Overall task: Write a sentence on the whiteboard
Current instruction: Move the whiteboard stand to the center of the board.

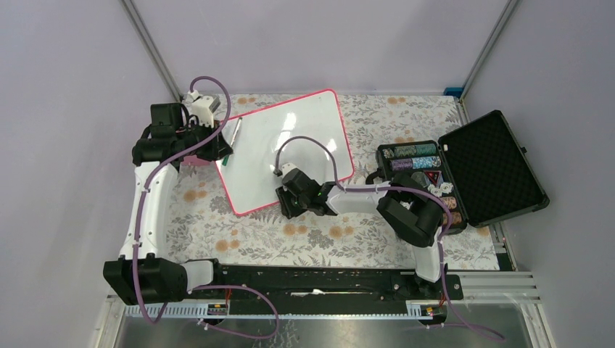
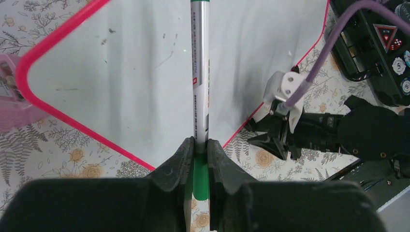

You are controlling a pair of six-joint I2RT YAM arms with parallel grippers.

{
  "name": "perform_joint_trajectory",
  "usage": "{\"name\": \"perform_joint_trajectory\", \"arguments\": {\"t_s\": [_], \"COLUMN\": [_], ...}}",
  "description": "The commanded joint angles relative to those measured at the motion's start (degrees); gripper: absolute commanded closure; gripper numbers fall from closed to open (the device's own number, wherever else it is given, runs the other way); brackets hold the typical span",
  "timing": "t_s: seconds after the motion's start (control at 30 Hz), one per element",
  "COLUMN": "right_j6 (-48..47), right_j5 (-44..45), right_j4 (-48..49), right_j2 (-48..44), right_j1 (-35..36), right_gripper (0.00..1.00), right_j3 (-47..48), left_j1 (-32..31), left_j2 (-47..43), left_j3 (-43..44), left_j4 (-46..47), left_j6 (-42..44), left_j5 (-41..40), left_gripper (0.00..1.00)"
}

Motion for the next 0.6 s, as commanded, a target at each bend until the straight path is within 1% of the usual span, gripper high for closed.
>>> {"name": "perform_joint_trajectory", "arguments": {"t_s": [0.0, 0.1, 0.2, 0.27, 0.43, 0.57], "right_j6": [-1.07, -2.12, -3.13, -3.62, -4.13, -5.01], "right_j5": [-7.67, -8.71, -10.55, -11.54, -13.95, -16.35], "right_j4": [-4.79, -4.86, -4.82, -4.86, -4.59, -1.72], "right_j2": [-1.14, -2.58, -4.30, -5.37, -7.04, -8.85], "right_j1": [3.53, 3.46, 3.48, 3.52, 3.51, 3.50], "right_gripper": [0.56, 0.48, 0.46, 0.41, 0.38, 0.37], "right_j3": [-1.18, -1.38, -1.43, -1.62, -1.90, -3.15], "left_j1": [0.24, 0.17, 0.00, -0.17, -0.69, -0.96], "left_j2": [-1.89, -1.70, -1.70, -1.70, -1.79, -1.86], "left_j3": [0.14, 0.24, 0.41, 0.37, 0.07, -0.03], "left_j4": [1.19, 1.13, 1.08, 1.13, 1.12, 1.09], "left_j6": [-0.11, -0.46, -0.60, -0.67, -0.94, -1.13], "left_j5": [2.94, 3.87, 4.30, 4.31, 4.18, 4.28], "left_gripper": [1.00, 1.00, 1.00, 1.00, 1.00, 1.00]}}
